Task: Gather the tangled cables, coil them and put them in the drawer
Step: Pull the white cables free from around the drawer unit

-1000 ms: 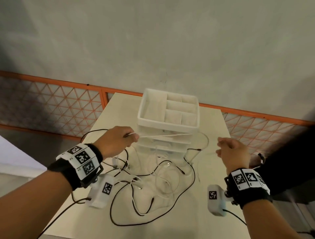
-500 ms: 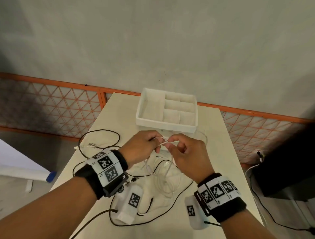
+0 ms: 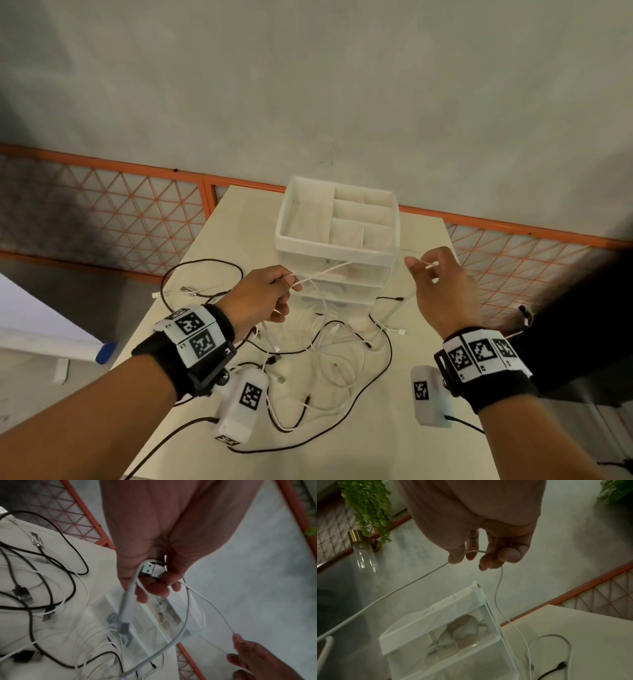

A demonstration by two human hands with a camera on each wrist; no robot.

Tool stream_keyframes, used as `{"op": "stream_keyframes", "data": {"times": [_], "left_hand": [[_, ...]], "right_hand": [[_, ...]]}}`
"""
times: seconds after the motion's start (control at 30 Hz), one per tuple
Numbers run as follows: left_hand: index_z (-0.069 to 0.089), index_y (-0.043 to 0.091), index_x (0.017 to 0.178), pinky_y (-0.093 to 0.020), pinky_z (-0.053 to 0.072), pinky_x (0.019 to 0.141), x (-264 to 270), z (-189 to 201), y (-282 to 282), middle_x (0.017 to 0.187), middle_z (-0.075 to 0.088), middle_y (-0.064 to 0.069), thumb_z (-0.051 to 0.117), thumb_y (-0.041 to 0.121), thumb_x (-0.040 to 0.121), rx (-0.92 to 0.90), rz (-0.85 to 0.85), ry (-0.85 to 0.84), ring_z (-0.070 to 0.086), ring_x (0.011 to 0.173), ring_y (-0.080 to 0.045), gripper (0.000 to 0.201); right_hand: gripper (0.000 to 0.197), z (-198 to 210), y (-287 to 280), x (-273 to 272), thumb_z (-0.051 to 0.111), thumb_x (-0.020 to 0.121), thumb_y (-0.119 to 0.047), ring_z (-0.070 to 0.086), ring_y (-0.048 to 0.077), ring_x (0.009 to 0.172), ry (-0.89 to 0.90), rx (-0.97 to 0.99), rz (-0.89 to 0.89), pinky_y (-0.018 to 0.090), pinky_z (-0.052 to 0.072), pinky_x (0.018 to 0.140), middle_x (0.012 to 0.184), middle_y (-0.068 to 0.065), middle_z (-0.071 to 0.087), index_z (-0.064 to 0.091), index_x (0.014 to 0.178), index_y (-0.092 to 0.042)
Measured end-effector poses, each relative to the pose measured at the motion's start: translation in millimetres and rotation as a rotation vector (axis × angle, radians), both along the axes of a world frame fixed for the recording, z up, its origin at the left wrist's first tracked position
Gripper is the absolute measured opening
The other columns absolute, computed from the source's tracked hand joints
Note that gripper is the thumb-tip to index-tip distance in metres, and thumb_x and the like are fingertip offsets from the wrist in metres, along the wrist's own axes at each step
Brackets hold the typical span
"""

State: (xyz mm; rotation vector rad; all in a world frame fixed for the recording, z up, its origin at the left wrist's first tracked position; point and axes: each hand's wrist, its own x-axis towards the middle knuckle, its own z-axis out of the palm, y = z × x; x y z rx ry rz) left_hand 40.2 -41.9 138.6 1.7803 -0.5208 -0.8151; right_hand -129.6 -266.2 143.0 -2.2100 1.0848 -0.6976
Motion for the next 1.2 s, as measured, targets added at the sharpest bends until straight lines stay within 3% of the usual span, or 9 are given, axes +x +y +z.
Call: {"op": "stream_keyframes", "data": {"times": [0.13, 0.33, 0.43, 0.6, 0.7, 0.83, 0.93, 1.07, 1.2], "left_hand": [[0.065, 0.005, 0.095, -0.026, 0.042, 0.06, 3, 4, 2, 0.067, 0.059, -0.004, 0.042, 0.017, 0.103, 0.109, -0.096, -0.103, 0.055, 0.063, -0.016, 0.027], [0.062, 0.004, 0.09, -0.034, 0.049, 0.069, -3, 1, -5, 0.063, 0.057, -0.007, 0.039, 0.012, 0.103, 0.009, -0.022, 0.115, 0.065, 0.061, -0.024, 0.028], [0.061, 0.001, 0.089, -0.032, 0.054, 0.061, -2, 3, -4, 0.065, 0.057, -0.011, 0.039, 0.011, 0.103, -0.077, 0.066, 0.222, 0.064, 0.061, -0.027, 0.028], [0.061, 0.002, 0.091, -0.043, 0.053, 0.082, 0, 1, 0, 0.068, 0.06, -0.013, 0.039, 0.012, 0.104, -0.083, 0.007, 0.263, 0.066, 0.067, -0.03, 0.028], [0.062, 0.002, 0.092, -0.034, 0.05, 0.062, -7, -1, -4, 0.064, 0.053, -0.01, 0.04, 0.012, 0.103, -0.084, -0.025, 0.268, 0.054, 0.052, -0.021, 0.027], [0.068, 0.008, 0.096, -0.021, 0.027, 0.044, -12, 1, -8, 0.061, 0.043, 0.001, 0.046, 0.019, 0.103, -0.054, -0.094, 0.126, 0.03, 0.047, -0.01, 0.026], [0.073, 0.017, 0.1, -0.018, 0.027, 0.046, -20, 15, -10, 0.055, 0.04, 0.011, 0.051, 0.024, 0.101, -0.049, -0.185, -0.088, 0.03, 0.045, -0.006, 0.024], [0.074, 0.006, 0.099, -0.007, 0.033, 0.046, -37, 37, -18, 0.039, 0.047, 0.02, 0.05, 0.023, 0.101, -0.13, -0.237, -0.292, 0.045, 0.039, 0.007, 0.029], [0.074, 0.002, 0.092, -0.017, 0.035, 0.049, -16, 33, -7, 0.057, 0.054, 0.007, 0.053, 0.031, 0.098, -0.015, -0.241, -0.337, 0.042, 0.044, -0.004, 0.036]], "right_hand": [[0.024, 5, -7, -2, 0.065, 0.092, -0.043, 0.053, 0.0, 0.078, 0.16, 0.038, 0.173, 0.018, 0.037, 0.064, 0.095, -0.008, 0.065, 0.062, 0.095, -0.02], [0.021, 7, 2, 1, 0.071, 0.087, -0.045, 0.059, 0.003, 0.067, 0.218, 0.091, 0.382, 0.021, 0.039, 0.065, 0.088, -0.008, 0.068, 0.065, 0.079, -0.026], [0.021, 0, -1, -7, 0.072, 0.087, -0.045, 0.058, 0.0, 0.064, 0.253, 0.104, 0.389, 0.023, 0.042, 0.066, 0.085, -0.009, 0.068, 0.065, 0.078, -0.027], [0.022, -1, 15, -13, 0.072, 0.088, -0.04, 0.054, -0.006, 0.06, 0.289, 0.083, 0.552, 0.011, 0.036, 0.058, 0.079, -0.009, 0.067, 0.062, 0.073, -0.028], [0.023, -3, 24, -6, 0.069, 0.089, -0.044, 0.055, -0.001, 0.064, 0.263, 0.046, 0.537, 0.015, 0.038, 0.062, 0.075, -0.008, 0.066, 0.062, 0.076, -0.027], [0.018, -5, 20, -3, 0.064, 0.088, -0.052, 0.052, 0.007, 0.064, 0.348, 0.035, 0.395, 0.035, 0.054, 0.074, 0.063, -0.01, 0.055, 0.063, 0.093, -0.036], [0.036, 13, 37, 2, 0.073, 0.08, -0.051, 0.05, 0.003, 0.052, 0.223, 0.15, 0.522, 0.026, 0.049, 0.062, 0.051, -0.011, 0.05, 0.062, 0.114, -0.045], [0.02, 11, 55, 19, 0.071, 0.086, -0.046, 0.049, 0.001, 0.044, 0.309, 0.211, 0.636, 0.016, 0.037, 0.053, 0.047, -0.014, 0.055, 0.077, 0.088, -0.028], [0.048, -11, 7, 10, 0.065, 0.086, -0.059, 0.056, 0.007, 0.049, 0.547, 0.188, 0.374, 0.021, 0.04, 0.052, 0.055, -0.002, 0.065, 0.076, 0.07, -0.015]]}}
